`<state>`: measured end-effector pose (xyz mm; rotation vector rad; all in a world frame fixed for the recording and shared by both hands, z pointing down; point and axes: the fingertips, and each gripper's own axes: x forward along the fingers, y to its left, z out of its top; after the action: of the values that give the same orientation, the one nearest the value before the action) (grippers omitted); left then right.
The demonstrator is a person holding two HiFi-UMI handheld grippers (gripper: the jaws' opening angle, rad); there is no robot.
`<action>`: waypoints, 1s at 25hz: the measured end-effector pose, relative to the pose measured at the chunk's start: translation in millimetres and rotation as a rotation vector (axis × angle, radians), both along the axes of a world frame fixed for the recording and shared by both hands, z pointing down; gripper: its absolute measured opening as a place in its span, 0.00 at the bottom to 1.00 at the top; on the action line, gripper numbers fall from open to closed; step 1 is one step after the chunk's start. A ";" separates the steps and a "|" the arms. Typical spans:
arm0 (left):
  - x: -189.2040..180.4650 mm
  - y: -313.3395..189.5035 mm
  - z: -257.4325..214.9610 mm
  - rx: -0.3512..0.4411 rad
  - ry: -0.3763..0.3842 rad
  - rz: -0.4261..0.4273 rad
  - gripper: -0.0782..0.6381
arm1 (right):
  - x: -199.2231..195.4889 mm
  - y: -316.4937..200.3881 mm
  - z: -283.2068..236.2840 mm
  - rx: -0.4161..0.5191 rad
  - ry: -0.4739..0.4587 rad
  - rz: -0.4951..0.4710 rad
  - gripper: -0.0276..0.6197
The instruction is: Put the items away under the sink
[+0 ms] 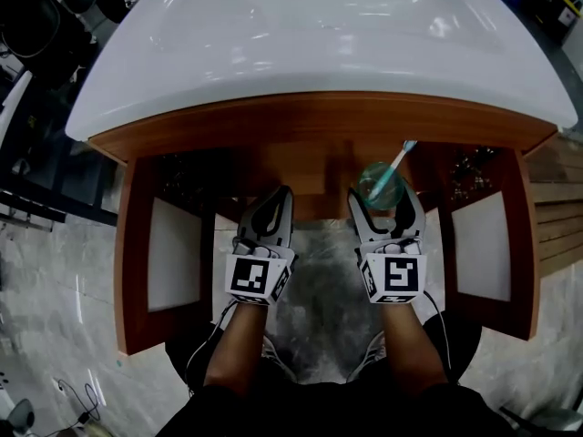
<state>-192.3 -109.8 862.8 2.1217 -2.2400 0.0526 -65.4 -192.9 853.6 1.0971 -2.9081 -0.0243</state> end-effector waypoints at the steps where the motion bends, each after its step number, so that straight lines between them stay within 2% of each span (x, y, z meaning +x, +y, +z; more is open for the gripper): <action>1: 0.3 0.3 -0.7 0.002 -0.004 0.000 0.14 | -2.1 -5.7 0.4 -0.001 0.004 0.004 0.61; 19: 2.4 5.5 7.8 -0.038 -0.009 0.008 0.14 | -56.0 -101.6 16.2 -0.102 0.158 -0.051 0.61; 25: -0.2 4.1 5.3 -0.025 -0.001 -0.001 0.14 | -57.0 -106.9 22.6 -0.148 0.144 -0.054 0.61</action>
<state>-192.5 -105.7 868.1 2.1079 -2.2292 0.0812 -122.4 -299.8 876.2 0.9521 -2.7608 0.1039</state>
